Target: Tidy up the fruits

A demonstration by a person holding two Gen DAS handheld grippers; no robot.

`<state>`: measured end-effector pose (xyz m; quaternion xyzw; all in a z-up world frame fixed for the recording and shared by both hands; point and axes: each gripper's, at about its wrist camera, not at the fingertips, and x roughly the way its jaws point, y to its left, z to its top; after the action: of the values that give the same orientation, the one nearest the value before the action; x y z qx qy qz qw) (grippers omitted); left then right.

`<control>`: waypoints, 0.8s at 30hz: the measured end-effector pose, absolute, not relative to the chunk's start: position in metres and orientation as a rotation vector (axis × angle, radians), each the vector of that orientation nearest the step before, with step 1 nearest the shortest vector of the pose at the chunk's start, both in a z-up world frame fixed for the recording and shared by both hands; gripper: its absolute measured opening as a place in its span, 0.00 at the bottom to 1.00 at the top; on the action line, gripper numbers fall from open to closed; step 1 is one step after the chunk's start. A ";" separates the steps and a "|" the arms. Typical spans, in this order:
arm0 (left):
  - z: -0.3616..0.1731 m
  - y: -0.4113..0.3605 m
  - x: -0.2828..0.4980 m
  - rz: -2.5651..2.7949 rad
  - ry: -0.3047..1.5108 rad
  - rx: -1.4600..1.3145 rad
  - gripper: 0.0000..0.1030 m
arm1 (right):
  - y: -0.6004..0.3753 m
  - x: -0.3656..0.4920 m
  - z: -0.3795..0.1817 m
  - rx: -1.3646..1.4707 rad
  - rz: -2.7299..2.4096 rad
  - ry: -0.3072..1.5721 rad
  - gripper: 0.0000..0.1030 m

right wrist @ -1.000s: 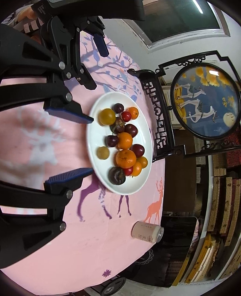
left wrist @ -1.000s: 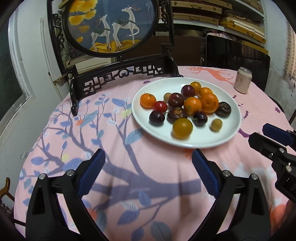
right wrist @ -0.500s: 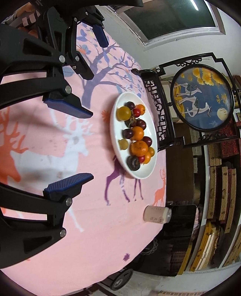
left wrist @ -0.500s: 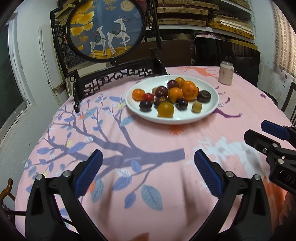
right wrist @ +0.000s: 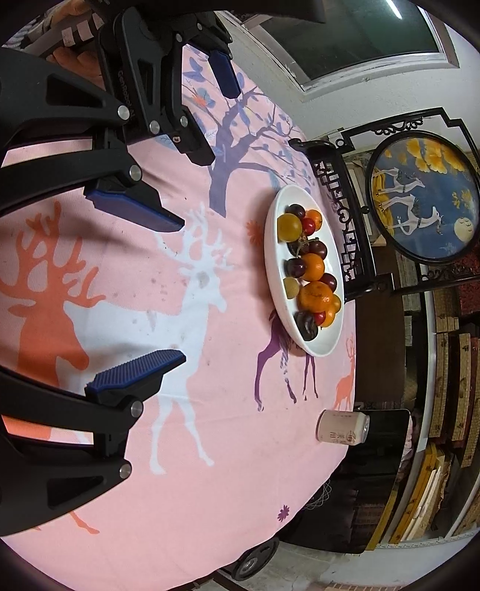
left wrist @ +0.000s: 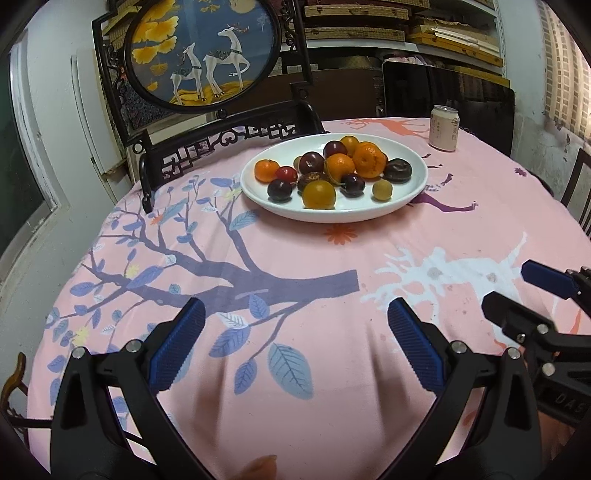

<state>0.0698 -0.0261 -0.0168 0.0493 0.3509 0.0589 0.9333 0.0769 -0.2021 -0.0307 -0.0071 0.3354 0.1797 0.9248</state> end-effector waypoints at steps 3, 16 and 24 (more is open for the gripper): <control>-0.016 -0.025 0.069 0.109 0.727 0.082 0.98 | -0.203 0.077 -0.031 -0.004 0.358 0.689 0.65; -0.011 -0.027 0.062 0.072 0.717 0.056 0.98 | -0.203 0.068 -0.023 -0.025 0.346 0.645 0.65; -0.009 -0.030 0.056 0.083 0.673 0.078 0.98 | -0.202 0.067 -0.022 -0.026 0.347 0.641 0.65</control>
<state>0.0564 -0.0300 -0.0095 0.0384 0.3302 0.0408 0.9422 0.0674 -0.2019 -0.0223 -0.0125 0.3135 0.1699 0.9342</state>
